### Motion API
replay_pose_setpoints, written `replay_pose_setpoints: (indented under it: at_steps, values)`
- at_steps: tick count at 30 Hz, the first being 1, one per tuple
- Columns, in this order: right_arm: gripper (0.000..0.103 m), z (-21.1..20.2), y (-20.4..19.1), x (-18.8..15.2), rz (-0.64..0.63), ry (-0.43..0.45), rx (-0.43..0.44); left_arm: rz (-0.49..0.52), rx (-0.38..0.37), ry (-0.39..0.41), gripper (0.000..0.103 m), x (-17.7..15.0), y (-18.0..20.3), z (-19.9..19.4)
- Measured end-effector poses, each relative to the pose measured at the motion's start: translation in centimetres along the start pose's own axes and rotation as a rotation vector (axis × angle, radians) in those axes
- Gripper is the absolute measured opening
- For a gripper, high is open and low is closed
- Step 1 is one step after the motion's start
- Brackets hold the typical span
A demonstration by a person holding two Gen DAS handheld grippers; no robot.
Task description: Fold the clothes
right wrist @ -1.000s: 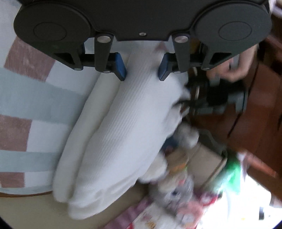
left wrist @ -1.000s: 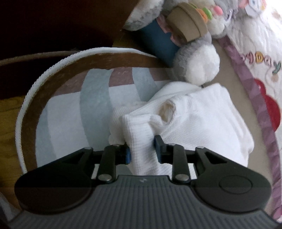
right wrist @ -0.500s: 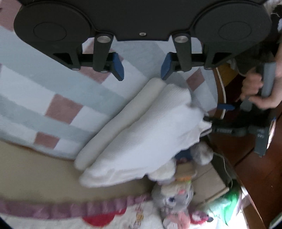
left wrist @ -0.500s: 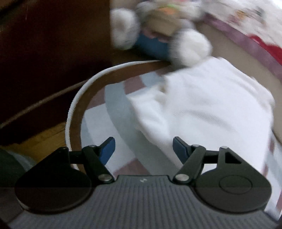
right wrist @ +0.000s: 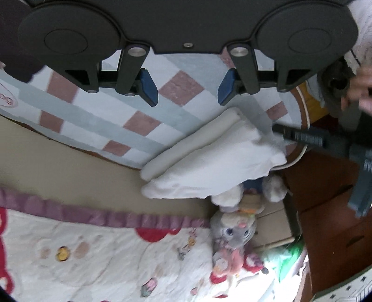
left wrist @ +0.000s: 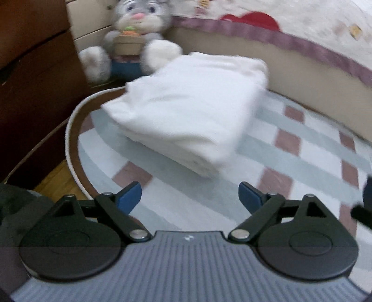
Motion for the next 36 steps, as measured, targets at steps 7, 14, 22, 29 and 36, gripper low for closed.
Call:
replay_pose_setpoints:
  at_steps: [7, 14, 22, 29, 36]
  values:
    - [0.065, -3.7, 1.6, -0.9, 0.055, 0.038, -0.067, 0.111, 0.034, -0.020, 0.099, -1.2, 5.3, -2.7]
    - [0.068, -6.6, 1.9, -1.1, 0.057, 0.069, -0.060, 0.109, -0.001, -0.042, 0.100, -3.4, 7.4, -5.6]
    - [0.069, -8.4, 0.6, -0.8, -0.005, 0.093, -0.059, 0.106, 0.010, -0.078, 0.100, -5.3, 7.8, -6.8]
    - [0.071, -9.1, -0.2, -0.6, -0.036, 0.089, -0.065, 0.104, 0.022, -0.074, 0.100, -5.4, 8.1, -7.8]
    - [0.071, -9.2, 0.2, -0.4, -0.017, 0.077, -0.075, 0.113, 0.019, -0.073, 0.100, -5.4, 8.5, -8.2]
Point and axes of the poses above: each gripper's, at about its wrist camera, not at the fingertips, and z roughly the way its jaws point, y to its right, x to its top, the point moved 2 cm from there along z, roughly the way its jaws point, and after that the axes turned 15 degrees about -x, right-handed, at the moved point
